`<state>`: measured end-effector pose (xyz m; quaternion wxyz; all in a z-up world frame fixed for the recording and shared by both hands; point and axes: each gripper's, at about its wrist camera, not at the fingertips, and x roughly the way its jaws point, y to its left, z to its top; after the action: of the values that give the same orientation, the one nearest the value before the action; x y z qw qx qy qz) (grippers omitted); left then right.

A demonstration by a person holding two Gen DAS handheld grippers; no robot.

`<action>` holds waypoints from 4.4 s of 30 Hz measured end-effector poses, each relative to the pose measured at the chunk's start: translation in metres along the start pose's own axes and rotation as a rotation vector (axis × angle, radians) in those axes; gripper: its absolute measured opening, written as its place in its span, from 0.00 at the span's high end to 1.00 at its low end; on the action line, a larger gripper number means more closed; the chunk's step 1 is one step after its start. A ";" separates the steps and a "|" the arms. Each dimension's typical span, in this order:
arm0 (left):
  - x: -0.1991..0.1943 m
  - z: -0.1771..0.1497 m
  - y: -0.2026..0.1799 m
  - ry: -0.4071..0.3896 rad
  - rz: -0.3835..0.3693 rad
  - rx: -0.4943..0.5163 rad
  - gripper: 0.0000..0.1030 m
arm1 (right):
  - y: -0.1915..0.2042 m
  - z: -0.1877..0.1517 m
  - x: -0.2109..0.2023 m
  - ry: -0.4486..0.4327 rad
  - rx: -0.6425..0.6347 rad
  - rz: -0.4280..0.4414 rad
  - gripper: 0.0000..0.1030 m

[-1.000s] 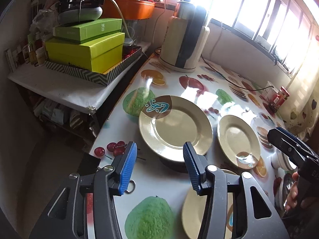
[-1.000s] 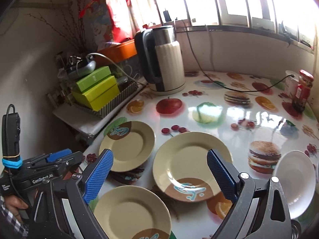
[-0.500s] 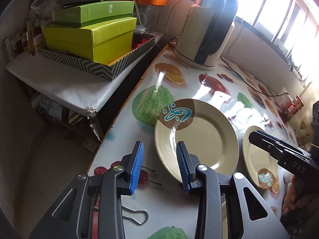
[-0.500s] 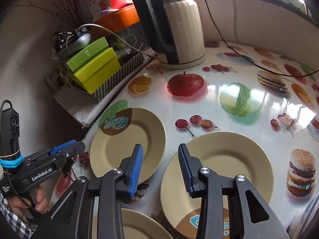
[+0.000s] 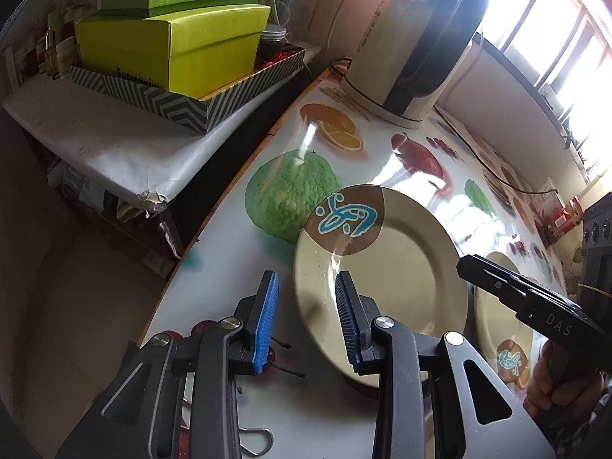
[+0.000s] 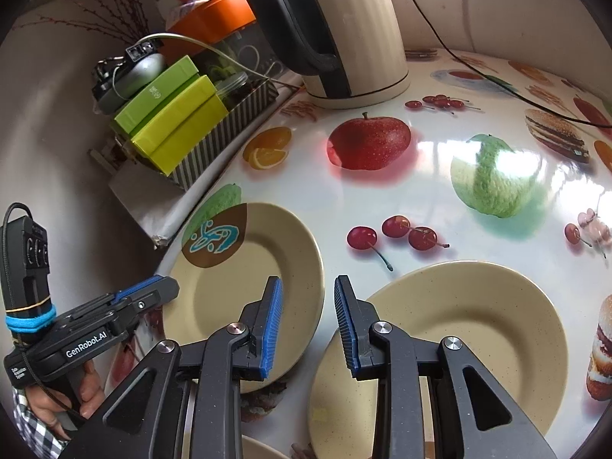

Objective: Organize plates and bowls

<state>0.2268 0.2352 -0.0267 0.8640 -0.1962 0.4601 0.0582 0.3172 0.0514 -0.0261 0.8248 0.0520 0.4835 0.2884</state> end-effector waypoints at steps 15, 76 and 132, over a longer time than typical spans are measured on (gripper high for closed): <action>0.010 0.001 -0.004 0.022 -0.012 0.004 0.76 | -0.005 0.001 0.012 0.020 0.032 0.031 0.84; -0.067 -0.091 -0.050 0.019 -0.084 0.075 0.78 | -0.003 -0.118 -0.117 -0.078 0.166 0.010 0.87; -0.063 -0.123 -0.060 0.071 -0.032 0.114 0.78 | -0.002 -0.173 -0.122 -0.054 0.174 -0.058 0.85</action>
<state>0.1126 0.1368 -0.0190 0.8577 -0.1560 0.4898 0.0112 0.1306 -0.0483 -0.0242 0.8379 0.1174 0.4857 0.2198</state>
